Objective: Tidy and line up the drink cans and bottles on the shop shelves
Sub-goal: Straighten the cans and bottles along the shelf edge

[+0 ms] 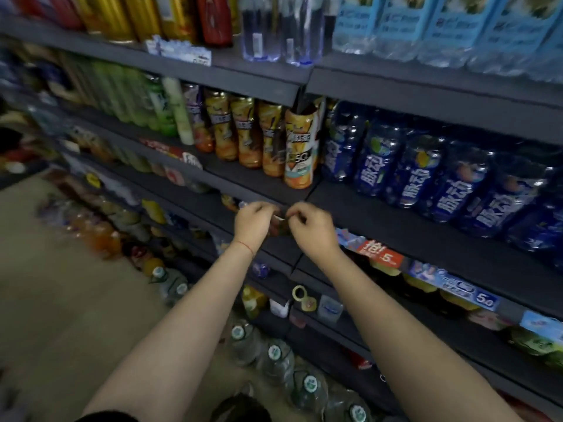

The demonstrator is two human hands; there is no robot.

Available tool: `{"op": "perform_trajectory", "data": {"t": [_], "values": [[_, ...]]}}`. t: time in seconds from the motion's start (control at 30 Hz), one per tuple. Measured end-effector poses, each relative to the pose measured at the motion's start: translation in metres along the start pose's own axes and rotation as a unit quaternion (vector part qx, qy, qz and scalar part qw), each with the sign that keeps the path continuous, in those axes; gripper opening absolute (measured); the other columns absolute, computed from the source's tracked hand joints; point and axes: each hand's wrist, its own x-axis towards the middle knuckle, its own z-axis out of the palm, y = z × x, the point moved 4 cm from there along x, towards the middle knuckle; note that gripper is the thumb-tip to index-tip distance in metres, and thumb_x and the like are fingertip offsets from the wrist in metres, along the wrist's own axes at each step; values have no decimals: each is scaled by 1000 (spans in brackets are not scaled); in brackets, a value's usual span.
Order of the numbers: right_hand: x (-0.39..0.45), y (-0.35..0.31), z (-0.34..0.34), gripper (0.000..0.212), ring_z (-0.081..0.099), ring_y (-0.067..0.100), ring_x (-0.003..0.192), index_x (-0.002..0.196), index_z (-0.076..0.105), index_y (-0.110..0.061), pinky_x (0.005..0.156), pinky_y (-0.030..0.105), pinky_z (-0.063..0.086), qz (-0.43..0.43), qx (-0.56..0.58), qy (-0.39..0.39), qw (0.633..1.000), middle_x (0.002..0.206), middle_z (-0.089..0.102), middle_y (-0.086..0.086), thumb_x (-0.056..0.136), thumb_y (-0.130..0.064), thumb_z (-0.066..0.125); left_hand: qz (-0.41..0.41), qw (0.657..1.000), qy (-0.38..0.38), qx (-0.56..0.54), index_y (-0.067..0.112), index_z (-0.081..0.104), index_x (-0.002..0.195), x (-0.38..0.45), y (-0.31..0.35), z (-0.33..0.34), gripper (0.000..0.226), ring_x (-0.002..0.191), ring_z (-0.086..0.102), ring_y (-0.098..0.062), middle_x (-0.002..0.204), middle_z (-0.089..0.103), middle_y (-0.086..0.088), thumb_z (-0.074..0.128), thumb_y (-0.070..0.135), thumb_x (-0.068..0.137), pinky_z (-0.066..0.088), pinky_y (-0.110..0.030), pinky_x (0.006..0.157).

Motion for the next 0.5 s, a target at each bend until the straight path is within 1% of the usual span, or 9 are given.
{"op": "perform_trajectory", "data": {"t": [0.07,0.13,0.17,0.2,0.23,0.3,0.37,0.43,0.5], "values": [[-5,11,41,19,62,17,84,91,72,-12,71,25,42,59,-4,-97,994,90,70,3,88,-5,55,-79,997,-20,5,10,67,76,16,-34,-15,19,50,60,-20,64,66,-10,57,14,92,45,-27,53],[-8,31,75,20,65,25,79,85,68,-16,71,33,49,129,-17,-181,975,78,66,5,89,-6,52,-129,990,-58,20,8,65,88,36,-62,-25,14,45,58,-16,66,63,-7,57,18,93,42,-25,53],[-7,42,86,18,64,25,73,83,66,-17,72,38,52,160,-17,-196,967,72,63,5,88,-7,51,-147,987,-67,25,9,64,92,47,-73,-29,14,47,60,-16,70,64,-7,57,21,94,44,-26,55],[-4,51,95,16,62,23,71,85,65,-15,74,41,54,187,-19,-196,962,73,62,5,87,-7,52,-160,984,-70,32,10,63,94,58,-81,-34,15,52,61,-17,75,65,-6,56,23,94,47,-27,58],[2,59,103,14,61,22,73,91,66,-13,76,43,55,207,-23,-188,960,80,64,6,87,-8,53,-167,983,-70,40,12,63,97,70,-89,-38,16,57,63,-17,80,66,-5,56,27,94,48,-27,60],[20,66,118,27,63,25,89,115,64,-14,84,42,54,234,-40,-173,956,104,65,6,89,-13,57,-164,982,-79,54,17,62,106,93,-100,-46,20,70,64,-16,92,67,-4,56,32,94,50,-26,61],[42,67,135,44,61,25,109,134,53,-16,93,38,50,259,-45,-168,950,122,60,3,90,-16,59,-141,984,-92,56,22,58,116,115,-107,-52,27,86,64,-18,104,64,-1,61,32,92,53,-29,67],[66,66,154,51,56,20,117,139,48,-17,93,31,46,270,-34,-157,949,130,56,-2,90,-18,60,-113,985,-121,45,25,52,128,136,-113,-54,40,98,59,-18,111,59,4,65,26,90,51,-34,82],[85,72,174,48,54,16,116,135,52,-13,86,25,42,282,-37,-138,949,128,57,-3,88,-19,64,-99,980,-166,33,27,48,136,156,-117,-53,50,107,56,-16,119,58,7,65,25,89,49,-35,94]]}}
